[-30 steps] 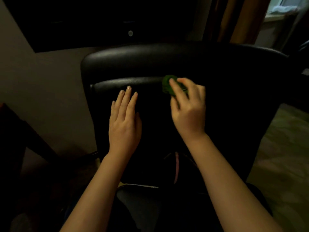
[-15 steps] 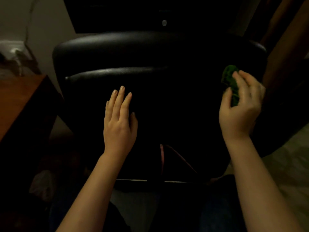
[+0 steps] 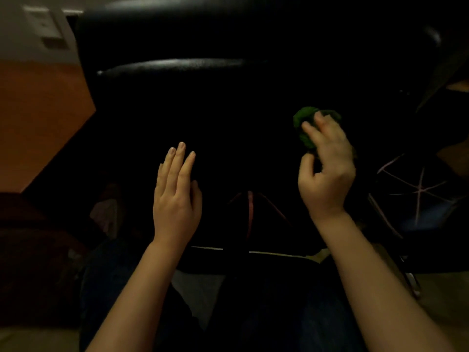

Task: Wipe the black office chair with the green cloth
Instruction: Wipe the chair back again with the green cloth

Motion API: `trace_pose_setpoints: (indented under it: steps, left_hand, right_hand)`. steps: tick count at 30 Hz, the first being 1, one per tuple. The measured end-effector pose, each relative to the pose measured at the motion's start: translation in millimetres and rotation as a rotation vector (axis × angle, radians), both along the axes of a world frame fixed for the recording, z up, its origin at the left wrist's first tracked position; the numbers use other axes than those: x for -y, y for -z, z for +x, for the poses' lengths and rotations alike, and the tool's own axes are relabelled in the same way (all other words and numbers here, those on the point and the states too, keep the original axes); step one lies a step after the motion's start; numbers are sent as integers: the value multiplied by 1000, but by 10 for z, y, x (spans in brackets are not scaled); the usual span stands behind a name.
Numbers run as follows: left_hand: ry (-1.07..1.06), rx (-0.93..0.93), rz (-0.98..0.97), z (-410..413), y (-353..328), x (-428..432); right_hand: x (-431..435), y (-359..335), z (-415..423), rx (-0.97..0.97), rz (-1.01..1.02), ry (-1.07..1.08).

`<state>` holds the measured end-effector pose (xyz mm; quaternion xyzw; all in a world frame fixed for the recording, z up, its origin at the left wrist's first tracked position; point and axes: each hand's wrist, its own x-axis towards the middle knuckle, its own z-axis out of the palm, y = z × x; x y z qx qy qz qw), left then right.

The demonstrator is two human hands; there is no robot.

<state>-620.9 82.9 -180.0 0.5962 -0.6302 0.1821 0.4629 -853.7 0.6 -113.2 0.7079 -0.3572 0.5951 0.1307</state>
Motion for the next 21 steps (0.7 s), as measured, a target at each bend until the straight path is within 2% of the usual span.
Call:
trace_pose_setpoints:
  steps: [7,12,16,21]
  left_hand:
    - [-107,-47,15,137,365,-278]
    - [-201,-51,108,336,649,-566]
    - [-260,-30,162,462,759,-692]
    - [-337,-97,189,569,904,-786]
  right_hand:
    - [-119,346,549,-54,72,-198]
    - [-280,528,929,-178,102,-324]
    - [-378,643,1146,-191,128,-379]
    - [-531,839,1327,-306,154,-490]
